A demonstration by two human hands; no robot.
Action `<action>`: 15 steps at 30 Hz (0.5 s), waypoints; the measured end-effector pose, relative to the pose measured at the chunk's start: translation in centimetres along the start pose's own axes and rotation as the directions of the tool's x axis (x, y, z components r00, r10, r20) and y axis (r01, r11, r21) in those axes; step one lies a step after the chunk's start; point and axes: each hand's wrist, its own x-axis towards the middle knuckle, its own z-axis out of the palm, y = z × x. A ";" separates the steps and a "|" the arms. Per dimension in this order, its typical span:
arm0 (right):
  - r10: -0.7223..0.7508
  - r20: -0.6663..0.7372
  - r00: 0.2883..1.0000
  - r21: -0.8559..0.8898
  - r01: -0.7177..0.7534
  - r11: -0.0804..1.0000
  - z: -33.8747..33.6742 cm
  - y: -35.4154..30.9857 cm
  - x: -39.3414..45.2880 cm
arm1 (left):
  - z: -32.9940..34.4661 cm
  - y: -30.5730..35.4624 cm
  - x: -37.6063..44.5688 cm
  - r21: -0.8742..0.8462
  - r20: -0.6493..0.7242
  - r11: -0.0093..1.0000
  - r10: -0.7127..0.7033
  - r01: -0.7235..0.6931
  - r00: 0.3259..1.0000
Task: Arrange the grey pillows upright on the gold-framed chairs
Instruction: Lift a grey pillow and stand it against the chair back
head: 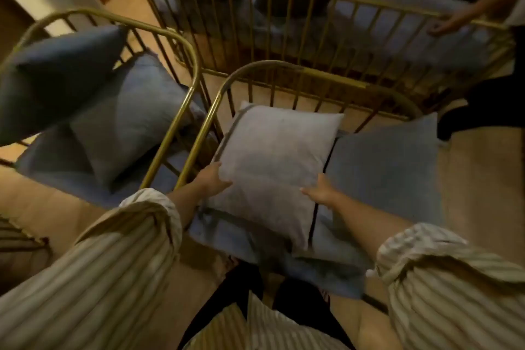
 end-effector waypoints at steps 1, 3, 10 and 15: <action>0.031 -0.060 0.998 0.064 -0.027 0.998 0.9 1.2 1.3 | -0.3 0.3 0.6 0.013 0.011 1.000 0.024 -0.024 1.000; 0.123 -0.088 0.988 0.173 -0.106 0.979 2.5 3.2 2.3 | -0.6 0.7 2.0 0.041 0.035 0.998 0.038 -0.040 0.999; 0.284 -0.189 0.940 0.220 -0.242 0.945 1.8 -5.8 -6.5 | 1.5 -0.6 10.0 -0.096 0.090 0.995 -0.015 0.023 0.996; 0.359 -0.203 0.911 0.321 -0.284 0.903 2.6 -7.0 -5.5 | 3.2 -2.9 17.3 -0.174 0.047 0.978 -0.106 0.113 0.993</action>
